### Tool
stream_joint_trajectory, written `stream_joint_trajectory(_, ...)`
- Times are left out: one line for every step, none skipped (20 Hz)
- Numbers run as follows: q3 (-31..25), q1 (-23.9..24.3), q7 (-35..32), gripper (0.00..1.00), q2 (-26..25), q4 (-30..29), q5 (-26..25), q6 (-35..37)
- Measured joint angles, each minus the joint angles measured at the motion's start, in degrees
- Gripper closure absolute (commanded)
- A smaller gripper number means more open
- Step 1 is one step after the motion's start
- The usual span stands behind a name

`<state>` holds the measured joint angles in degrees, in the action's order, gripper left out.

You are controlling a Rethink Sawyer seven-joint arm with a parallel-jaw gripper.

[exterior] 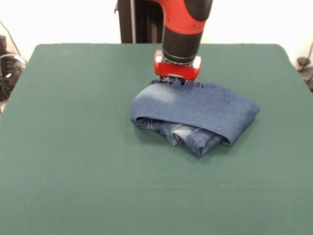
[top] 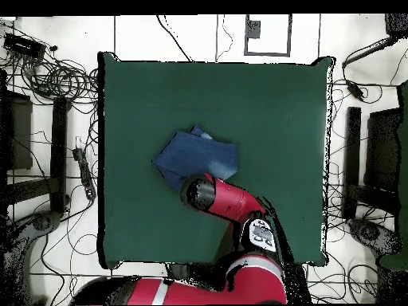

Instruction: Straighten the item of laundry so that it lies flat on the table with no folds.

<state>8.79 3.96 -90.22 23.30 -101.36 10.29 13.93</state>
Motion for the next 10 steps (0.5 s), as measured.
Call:
stream_joint_trajectory(-0.3, 0.2, 0.0, 1.0, -0.1, 0.3, 0.0, 0.7)
stream_joint_trajectory(-0.8, 0.9, 0.0, 1.0, -0.2, 1.1, 0.0, 2.6)
stream_joint_trajectory(-0.8, 1.0, 0.0, 1.0, -0.2, 1.2, 0.0, 2.8)
stream_joint_trajectory(-1.0, 1.2, 0.0, 1.0, -0.2, 1.3, 0.0, 3.3)
stream_joint_trajectory(-1.1, 1.3, 0.0, 1.0, -0.2, 1.4, 0.0, 3.5)
stream_joint_trajectory(-1.1, 1.4, 0.0, 1.0, -0.3, 1.5, 0.0, 3.6)
stream_joint_trajectory(-1.1, 1.3, 0.0, 1.0, -0.3, 1.5, 0.0, 3.6)
stream_joint_trajectory(-1.0, 1.3, 0.0, 1.0, -0.3, 1.5, 0.0, 3.6)
stream_joint_trajectory(-0.9, 1.1, 0.0, 1.0, -0.3, 1.5, 0.0, 3.5)
stream_joint_trajectory(-0.7, 0.8, 0.0, 1.0, -0.3, 1.5, 0.0, 3.4)
